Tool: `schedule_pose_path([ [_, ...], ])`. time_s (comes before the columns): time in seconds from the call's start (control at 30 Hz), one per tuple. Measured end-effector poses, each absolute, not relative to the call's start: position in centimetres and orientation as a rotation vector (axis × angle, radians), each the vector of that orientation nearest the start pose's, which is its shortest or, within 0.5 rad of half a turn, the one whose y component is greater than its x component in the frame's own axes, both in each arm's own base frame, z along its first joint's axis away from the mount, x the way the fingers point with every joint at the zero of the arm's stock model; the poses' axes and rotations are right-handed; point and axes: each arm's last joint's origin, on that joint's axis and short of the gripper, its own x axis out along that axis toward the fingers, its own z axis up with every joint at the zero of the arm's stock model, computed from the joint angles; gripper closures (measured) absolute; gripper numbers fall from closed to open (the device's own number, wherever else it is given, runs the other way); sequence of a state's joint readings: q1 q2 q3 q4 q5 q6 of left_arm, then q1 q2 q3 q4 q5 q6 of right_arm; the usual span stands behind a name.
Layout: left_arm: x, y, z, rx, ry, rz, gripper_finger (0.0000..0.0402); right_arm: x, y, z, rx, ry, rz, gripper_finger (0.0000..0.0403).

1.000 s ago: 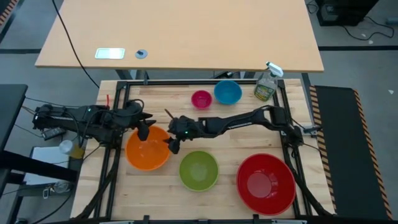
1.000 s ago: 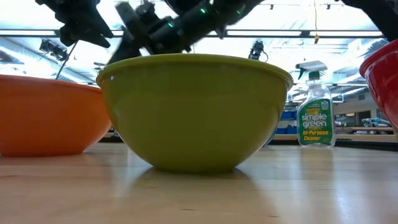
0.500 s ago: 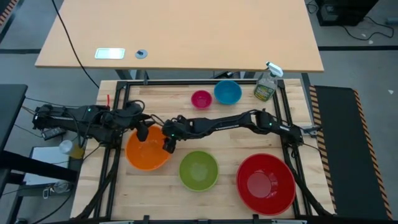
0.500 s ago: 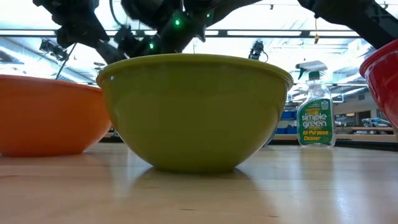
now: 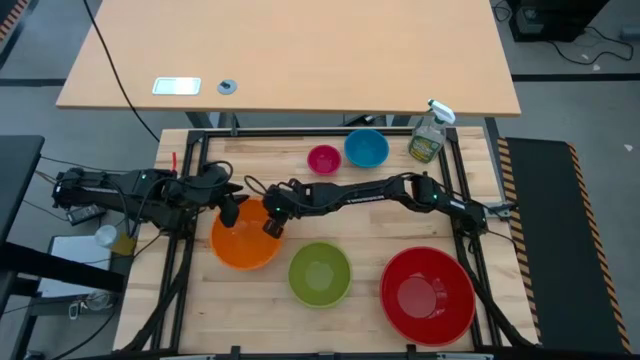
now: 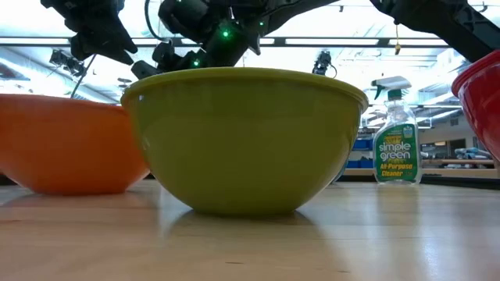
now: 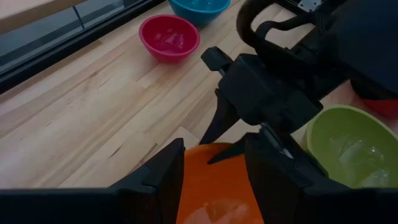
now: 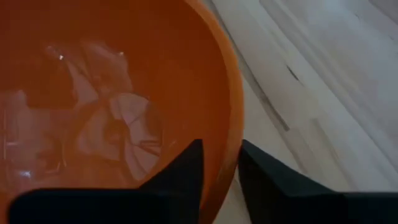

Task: Nest bowls inside each other
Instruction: Stack the orange bowl into the red bowl

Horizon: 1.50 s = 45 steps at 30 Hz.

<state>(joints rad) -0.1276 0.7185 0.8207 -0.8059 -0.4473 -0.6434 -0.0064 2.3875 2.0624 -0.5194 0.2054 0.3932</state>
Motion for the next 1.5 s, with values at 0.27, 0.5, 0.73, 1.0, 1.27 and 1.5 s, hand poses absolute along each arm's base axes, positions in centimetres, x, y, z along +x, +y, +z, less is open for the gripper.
schedule_pose_path([
  [0.27, 13.1, -0.4, 30.1, -0.411, 0.55, 0.507, 0.023, 52.7, -1.3, 19.2, 0.303, 0.796, -0.337, 0.0377],
  [0.5, 13.0, -0.4, 30.1, -0.409, 0.554, 0.508, 0.023, 52.7, -1.7, 19.3, 0.308, 0.792, -0.345, 0.0377],
  [0.73, 12.2, -0.3, 31.0, -0.426, 0.513, 0.498, 0.023, 52.8, -3.1, 21.2, 0.384, 0.752, -0.305, 0.0377],
  [1.0, 11.2, -0.2, 31.8, -0.44, 0.455, 0.483, 0.023, 52.7, -5.0, 25.6, 0.432, 0.734, -0.198, 0.0377],
  [1.27, 11.9, -0.2, 33.5, -0.427, 0.284, 0.416, 0.023, 50.9, -6.0, 28.1, 0.418, 0.829, -0.09, 0.0377],
  [1.5, 12.0, -0.2, 33.7, -0.411, 0.262, 0.414, 0.023, 48.0, -5.7, 31.1, 0.334, 0.927, -0.048, 0.0377],
])
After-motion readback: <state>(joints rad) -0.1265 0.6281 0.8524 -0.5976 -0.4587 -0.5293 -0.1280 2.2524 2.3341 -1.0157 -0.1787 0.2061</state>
